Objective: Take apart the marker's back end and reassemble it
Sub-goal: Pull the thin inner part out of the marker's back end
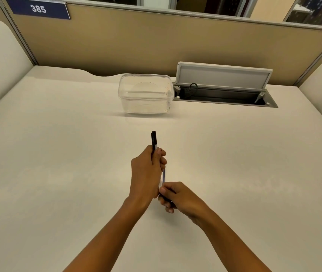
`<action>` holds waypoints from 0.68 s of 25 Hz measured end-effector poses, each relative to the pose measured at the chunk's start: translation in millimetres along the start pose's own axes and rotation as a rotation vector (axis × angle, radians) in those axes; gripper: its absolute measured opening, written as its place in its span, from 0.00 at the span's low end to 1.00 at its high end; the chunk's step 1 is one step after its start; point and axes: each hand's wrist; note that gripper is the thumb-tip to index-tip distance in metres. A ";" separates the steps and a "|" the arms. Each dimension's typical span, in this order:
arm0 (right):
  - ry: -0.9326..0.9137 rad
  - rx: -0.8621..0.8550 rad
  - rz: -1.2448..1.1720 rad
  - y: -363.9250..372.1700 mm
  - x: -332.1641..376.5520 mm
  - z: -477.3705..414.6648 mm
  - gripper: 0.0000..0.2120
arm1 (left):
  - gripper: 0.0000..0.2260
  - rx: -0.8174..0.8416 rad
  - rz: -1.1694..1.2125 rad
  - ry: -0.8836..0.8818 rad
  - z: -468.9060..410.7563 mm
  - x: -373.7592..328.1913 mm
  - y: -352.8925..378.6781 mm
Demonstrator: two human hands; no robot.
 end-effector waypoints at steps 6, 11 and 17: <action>-0.021 -0.070 0.112 3.9 3.4 -0.1 0.15 | 0.10 -0.048 -0.007 0.017 3.9 -1.8 2.6; -0.030 -0.074 0.113 3.4 3.3 -0.2 0.15 | 0.10 -0.046 0.039 0.012 3.2 -3.2 0.9; -0.050 0.222 -0.165 -8.9 5.1 4.7 0.13 | 0.13 -0.035 0.049 -0.033 2.8 -8.6 0.6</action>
Point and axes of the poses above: each hand's wrist, its own z-axis away from the middle knuckle, its own y-axis out of the palm, x = y × z, and after that the axes turned 4 degrees about -y, right-handed
